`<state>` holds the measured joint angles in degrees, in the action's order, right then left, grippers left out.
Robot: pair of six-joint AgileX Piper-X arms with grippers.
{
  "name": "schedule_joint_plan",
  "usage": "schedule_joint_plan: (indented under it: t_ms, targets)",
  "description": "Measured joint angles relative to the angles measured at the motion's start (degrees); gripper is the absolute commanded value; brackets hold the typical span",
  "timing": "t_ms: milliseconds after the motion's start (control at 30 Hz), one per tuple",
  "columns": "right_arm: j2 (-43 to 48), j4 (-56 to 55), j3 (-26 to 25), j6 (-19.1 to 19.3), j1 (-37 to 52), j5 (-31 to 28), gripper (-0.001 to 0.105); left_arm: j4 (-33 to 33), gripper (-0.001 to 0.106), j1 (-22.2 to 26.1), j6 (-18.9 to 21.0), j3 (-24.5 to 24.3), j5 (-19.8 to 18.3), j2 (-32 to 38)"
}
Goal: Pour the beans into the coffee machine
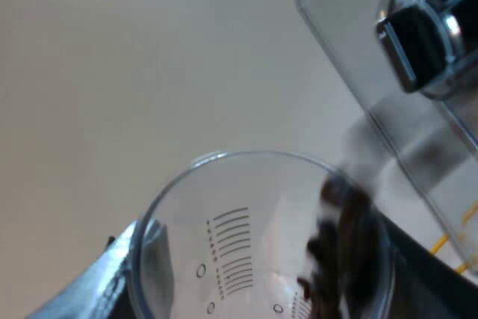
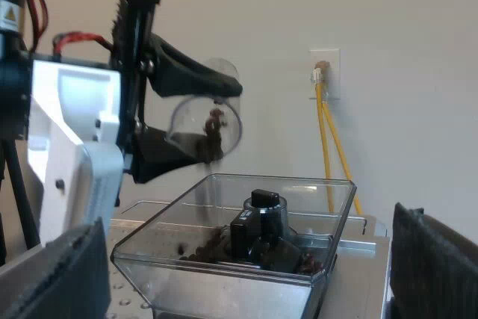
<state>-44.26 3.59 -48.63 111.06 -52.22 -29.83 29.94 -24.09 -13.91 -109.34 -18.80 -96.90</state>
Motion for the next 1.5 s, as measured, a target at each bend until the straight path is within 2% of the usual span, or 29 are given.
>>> schedule_joint_plan:
  t_ms: [133, 167, 500, 833, 1033, 1100, 1133, 1267, 1433, 1500]
  targets:
    - [0.0, 0.0, 0.0, 0.0, 0.0, 0.0, 0.078, 0.92, 0.0, 0.0, -2.64, 0.0, 0.02, -0.59]
    - [0.0, 0.0, 0.0, 0.0, 0.0, 0.0, 0.078, 1.36, 0.0, 0.0, -4.63, 0.0, -0.1, -0.59]
    - [0.0, 0.0, 0.0, 0.0, 0.0, 0.0, 0.078, 1.35, 0.0, 0.0, -11.09, 0.0, -0.36, -0.59]
    - [0.0, 0.0, 0.0, -0.54, 0.0, 0.0, 0.078, 1.51, 0.0, -0.68, -11.54, 0.0, -0.16, -0.44]
    - [0.0, -0.19, 0.0, -0.54, 0.0, 0.0, 0.078, 1.6, 0.0, -1.27, -9.29, 0.0, 0.02, 0.03]
    - [0.0, -1.22, 0.0, -0.68, 0.0, 0.0, 0.078, 3.95, 0.0, -1.24, -2.77, 0.0, 0.02, 1.69]
    - [0.0, -1.64, 0.0, -0.71, 0.0, 0.0, 0.078, 4.27, 0.0, -1.24, -2.1, 0.0, 0.02, 1.86]
    - [0.0, -2.7, 0.0, -1.77, 0.0, 0.3, 0.078, 6.83, 0.0, -1.24, 9.11, 0.0, 0.25, 4.16]
    - [0.0, -2.96, 0.0, -2.04, 0.0, 3.84, 0.078, 8.7, 0.0, -1.24, 21.46, 0.0, 5.16, 7.32]
    - [0.0, -2.92, 0.0, -2.02, 0.0, 7.34, 0.078, 9.97, 0.0, -1.24, 29.11, 0.15, 8.19, 9.55]
